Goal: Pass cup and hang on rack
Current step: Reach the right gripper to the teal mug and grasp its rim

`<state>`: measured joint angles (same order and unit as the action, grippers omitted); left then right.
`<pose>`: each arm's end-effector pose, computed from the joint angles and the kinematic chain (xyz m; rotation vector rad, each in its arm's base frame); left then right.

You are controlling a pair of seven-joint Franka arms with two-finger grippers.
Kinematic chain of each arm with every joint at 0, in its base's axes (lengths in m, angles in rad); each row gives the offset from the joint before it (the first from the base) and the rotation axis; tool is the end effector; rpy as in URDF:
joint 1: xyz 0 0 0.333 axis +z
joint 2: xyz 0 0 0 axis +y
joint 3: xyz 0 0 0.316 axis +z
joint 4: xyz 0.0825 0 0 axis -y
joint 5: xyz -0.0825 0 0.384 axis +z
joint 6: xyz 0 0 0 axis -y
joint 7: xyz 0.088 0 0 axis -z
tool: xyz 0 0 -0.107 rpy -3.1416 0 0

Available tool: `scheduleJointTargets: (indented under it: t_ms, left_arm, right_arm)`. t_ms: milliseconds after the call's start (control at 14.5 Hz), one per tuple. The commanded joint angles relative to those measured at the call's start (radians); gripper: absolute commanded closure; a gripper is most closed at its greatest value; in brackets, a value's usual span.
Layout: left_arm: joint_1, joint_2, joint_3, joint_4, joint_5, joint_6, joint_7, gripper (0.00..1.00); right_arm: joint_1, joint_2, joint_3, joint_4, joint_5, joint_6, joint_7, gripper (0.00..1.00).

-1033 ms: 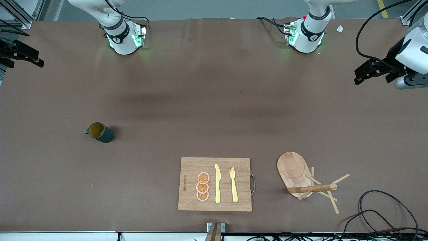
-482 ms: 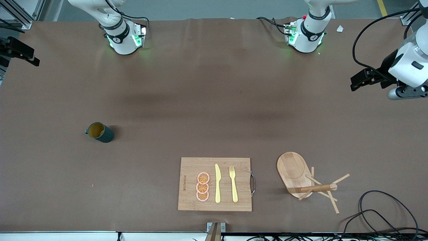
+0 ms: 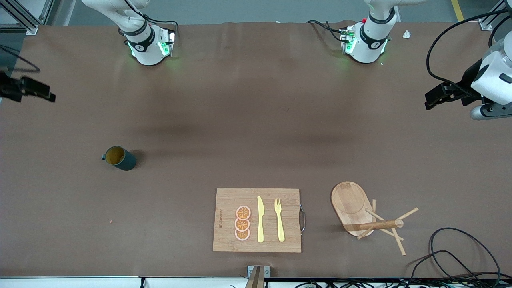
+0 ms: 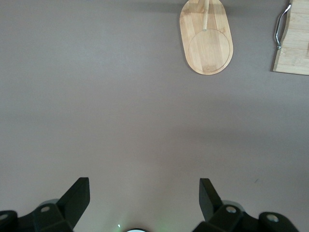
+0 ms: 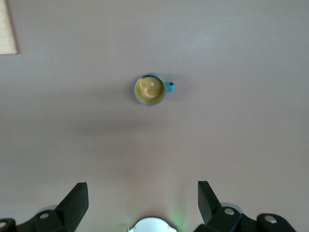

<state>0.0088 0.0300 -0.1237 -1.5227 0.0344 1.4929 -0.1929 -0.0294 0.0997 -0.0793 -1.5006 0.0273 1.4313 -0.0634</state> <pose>0.5527 -0.0587 0.6239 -3.0986 -0.1234 0.0840 0.5657 -0.0562 0.5903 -3.0963 0.0682 0.2583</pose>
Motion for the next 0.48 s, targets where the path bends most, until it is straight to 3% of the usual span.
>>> scheduleJointTargets:
  t_ms: [0, 207, 413]
  left_arm:
    - [0.002, -0.005, -0.002, 0.010, 0.016, -0.010, 0.010, 0.00]
    - [0.003, -0.009, -0.002, 0.009, 0.018, -0.016, 0.013, 0.00]
    - [0.002, -0.010, -0.002, 0.012, 0.016, -0.014, 0.012, 0.00]
  right_arm:
    - [-0.032, 0.098, 0.010, 0.016, 0.002, 0.047, -0.010, 0.00]
    - [-0.024, 0.158, 0.010, -0.031, -0.001, 0.105, -0.027, 0.00]
    - [-0.027, 0.158, 0.013, -0.202, 0.003, 0.282, -0.047, 0.00]
